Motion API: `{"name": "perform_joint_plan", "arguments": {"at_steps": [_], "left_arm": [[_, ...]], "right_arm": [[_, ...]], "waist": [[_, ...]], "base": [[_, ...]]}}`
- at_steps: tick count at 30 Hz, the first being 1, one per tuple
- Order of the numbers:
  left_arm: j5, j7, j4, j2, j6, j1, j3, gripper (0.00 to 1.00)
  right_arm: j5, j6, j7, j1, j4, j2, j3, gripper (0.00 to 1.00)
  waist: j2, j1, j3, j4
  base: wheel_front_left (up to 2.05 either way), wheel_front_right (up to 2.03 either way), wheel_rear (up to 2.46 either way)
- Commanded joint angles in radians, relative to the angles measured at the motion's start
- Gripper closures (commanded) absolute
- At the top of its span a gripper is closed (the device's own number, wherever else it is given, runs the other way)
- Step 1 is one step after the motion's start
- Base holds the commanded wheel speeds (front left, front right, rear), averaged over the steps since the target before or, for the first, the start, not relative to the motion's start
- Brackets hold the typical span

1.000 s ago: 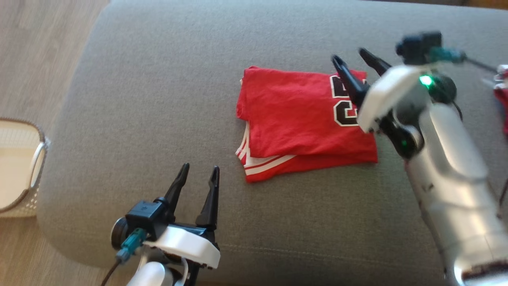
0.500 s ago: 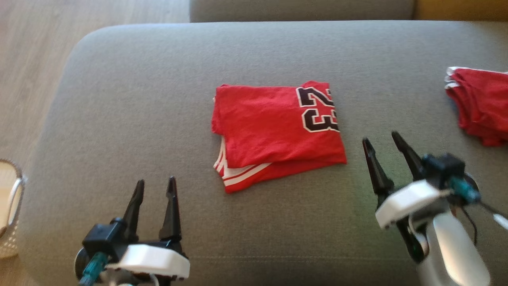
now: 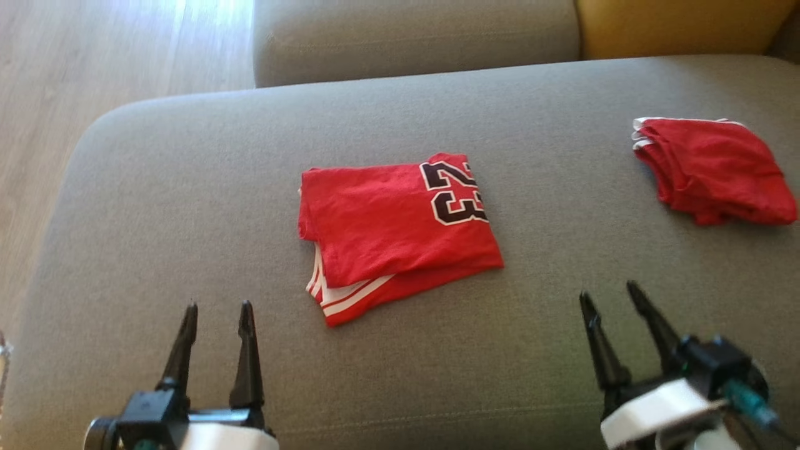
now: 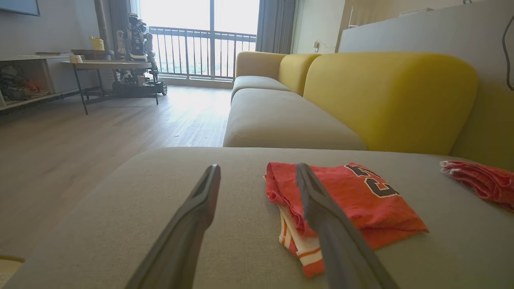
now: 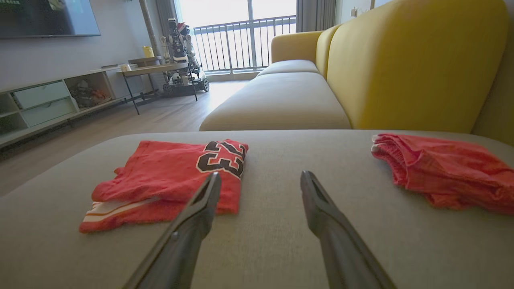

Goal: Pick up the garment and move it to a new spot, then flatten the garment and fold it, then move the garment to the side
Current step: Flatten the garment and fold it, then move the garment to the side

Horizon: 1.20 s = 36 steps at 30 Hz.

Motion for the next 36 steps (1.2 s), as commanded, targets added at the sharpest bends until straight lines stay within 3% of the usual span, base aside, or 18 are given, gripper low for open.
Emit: {"name": "perform_joint_plan", "arguments": {"at_steps": [1, 25, 30, 36], "left_arm": [[0.019, -0.006, -0.028, -0.009, -0.005, -0.025, 0.04, 0.0], [0.084, -0.006, 0.058, -0.038, -0.056, 0.005, 0.039, 0.0], [0.083, -0.006, 0.043, -0.039, -0.059, -0.02, 0.012, 0.0], [0.094, -0.006, 0.018, -0.039, -0.064, -0.066, -0.032, 0.0]], "right_arm": [[0.003, 0.0, -0.009, -0.017, -0.035, 0.001, 0.028, 0.0], [-0.029, 0.0, -0.009, -0.013, -0.004, 0.001, 0.037, 0.0], [-0.017, 0.0, -0.009, -0.111, 0.119, 0.001, 0.055, 0.0], [0.152, 0.0, 0.025, -0.354, 0.362, 0.001, 0.043, 0.0]], "waist": [[0.0, 0.0, -0.011, -0.01], [0.0, 0.0, -0.015, 0.028], [0.0, 0.0, 0.008, 0.061], [0.0, 0.0, 0.089, 0.123]], "base": [[0.0, 0.0, 0.0], [0.0, 0.0, 0.0], [0.0, 0.0, 0.0], [0.0, 0.0, 0.0]]}}
